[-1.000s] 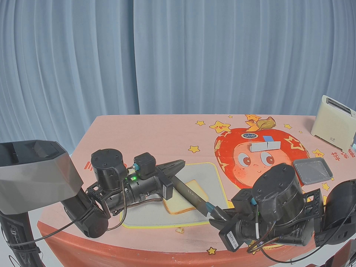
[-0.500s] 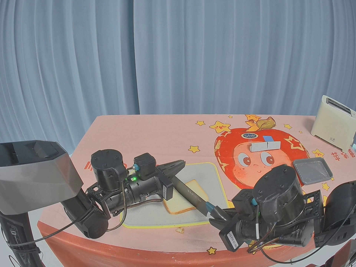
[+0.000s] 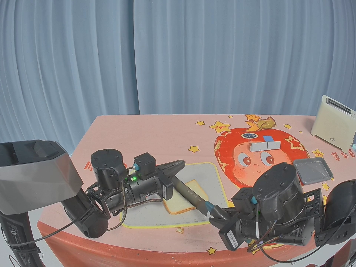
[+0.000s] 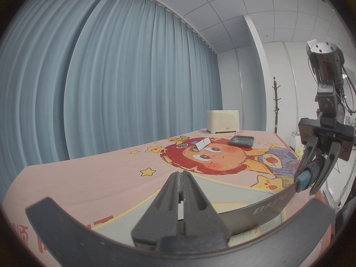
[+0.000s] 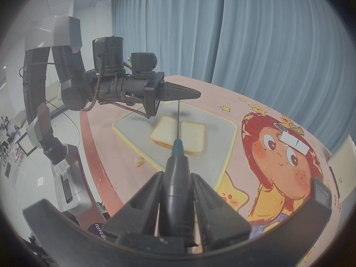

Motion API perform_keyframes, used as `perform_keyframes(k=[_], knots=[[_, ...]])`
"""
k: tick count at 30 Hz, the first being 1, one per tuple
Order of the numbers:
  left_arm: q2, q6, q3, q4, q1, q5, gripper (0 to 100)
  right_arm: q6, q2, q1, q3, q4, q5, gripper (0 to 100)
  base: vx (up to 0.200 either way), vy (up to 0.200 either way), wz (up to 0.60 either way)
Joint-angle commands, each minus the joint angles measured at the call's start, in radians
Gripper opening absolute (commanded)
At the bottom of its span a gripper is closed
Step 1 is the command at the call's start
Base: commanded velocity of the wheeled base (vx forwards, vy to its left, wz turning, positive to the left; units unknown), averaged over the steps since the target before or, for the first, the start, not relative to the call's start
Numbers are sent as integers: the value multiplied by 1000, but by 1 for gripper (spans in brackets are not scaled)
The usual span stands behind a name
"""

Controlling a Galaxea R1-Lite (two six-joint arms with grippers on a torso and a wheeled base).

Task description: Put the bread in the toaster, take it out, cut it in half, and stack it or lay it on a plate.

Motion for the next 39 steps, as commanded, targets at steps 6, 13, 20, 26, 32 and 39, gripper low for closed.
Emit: perform_keyframes(k=[6, 13, 20, 26, 32, 39], knots=[[11, 0, 8, -3, 0, 2, 0, -3, 1, 0, -23, 2, -2, 0, 0, 0, 0], [-3, 0, -6, -3, -1, 1, 0, 0, 5, 0, 20, -6, 0, 0, 0, 0, 0], [2, 0, -9, -4, -1, 2, 0, 0, 2, 0, 17, -8, -2, 0, 0, 0, 0], [-2, 0, -31, -6, -6, 8, 0, -1, -18, -19, 15, -8, -22, 0, 0, 0, 0], [5, 0, -37, -6, -11, 8, 0, -1, -21, -35, 18, -8, -22, 0, 0, 0, 0], [8, 0, -54, -6, -18, 10, 0, 0, -21, -35, 15, -8, -23, 0, 0, 0, 0]])
